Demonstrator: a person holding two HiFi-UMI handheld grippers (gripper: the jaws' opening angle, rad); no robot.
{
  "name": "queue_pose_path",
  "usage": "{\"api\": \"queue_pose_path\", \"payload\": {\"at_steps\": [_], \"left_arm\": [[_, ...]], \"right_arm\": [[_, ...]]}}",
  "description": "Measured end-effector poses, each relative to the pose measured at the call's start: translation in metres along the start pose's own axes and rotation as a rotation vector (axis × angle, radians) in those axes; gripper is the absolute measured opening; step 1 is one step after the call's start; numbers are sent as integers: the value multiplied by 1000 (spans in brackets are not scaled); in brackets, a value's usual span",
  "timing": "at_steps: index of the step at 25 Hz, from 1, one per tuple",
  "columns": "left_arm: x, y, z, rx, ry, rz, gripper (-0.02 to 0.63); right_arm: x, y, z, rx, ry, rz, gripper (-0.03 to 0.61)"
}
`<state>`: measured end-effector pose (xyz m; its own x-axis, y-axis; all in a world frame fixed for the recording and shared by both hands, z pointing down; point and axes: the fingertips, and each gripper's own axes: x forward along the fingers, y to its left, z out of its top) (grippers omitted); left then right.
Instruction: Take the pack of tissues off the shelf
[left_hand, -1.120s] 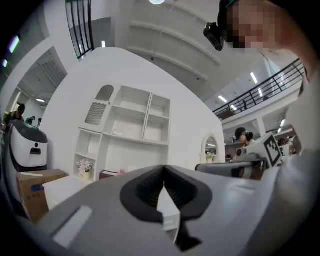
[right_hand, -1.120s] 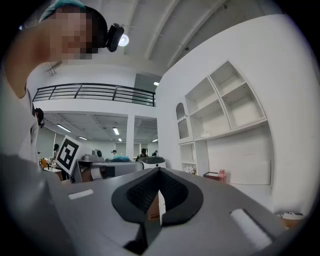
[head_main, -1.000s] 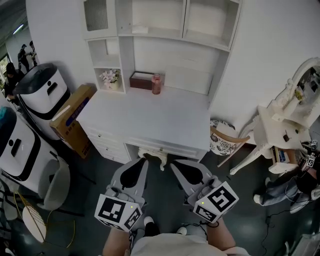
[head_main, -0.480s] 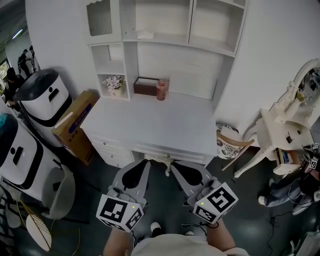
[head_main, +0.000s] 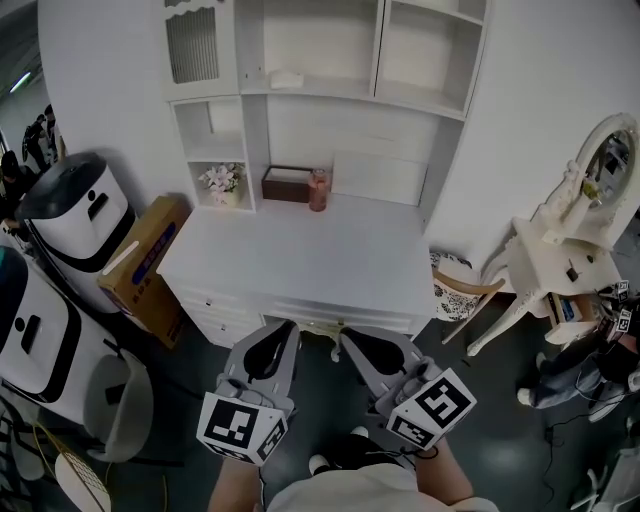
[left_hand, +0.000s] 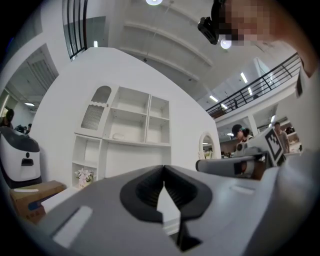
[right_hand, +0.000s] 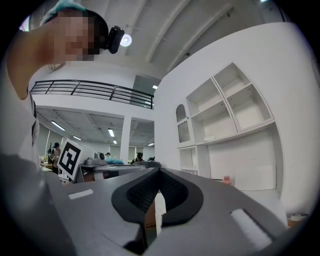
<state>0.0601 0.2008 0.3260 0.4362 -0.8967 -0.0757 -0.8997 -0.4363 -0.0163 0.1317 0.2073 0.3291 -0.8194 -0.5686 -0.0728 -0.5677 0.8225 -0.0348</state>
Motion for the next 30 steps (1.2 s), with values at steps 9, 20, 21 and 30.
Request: {"api": "queue_pose_path", "payload": {"at_steps": [9, 20, 21, 30], "left_arm": [[28, 33, -5, -62, -5, -30, 2], [105, 80, -1, -54, -6, -22, 2], [113, 84, 0, -55, -8, -19, 2], [174, 106, 1, -56, -11, 12, 2]], "right_arm": [[39, -34, -5, 35, -3, 10, 0], [105, -96, 2, 30, -3, 55, 0], [109, -103, 4, 29, -4, 56, 0], [141, -162, 9, 38, -6, 83, 0]]}}
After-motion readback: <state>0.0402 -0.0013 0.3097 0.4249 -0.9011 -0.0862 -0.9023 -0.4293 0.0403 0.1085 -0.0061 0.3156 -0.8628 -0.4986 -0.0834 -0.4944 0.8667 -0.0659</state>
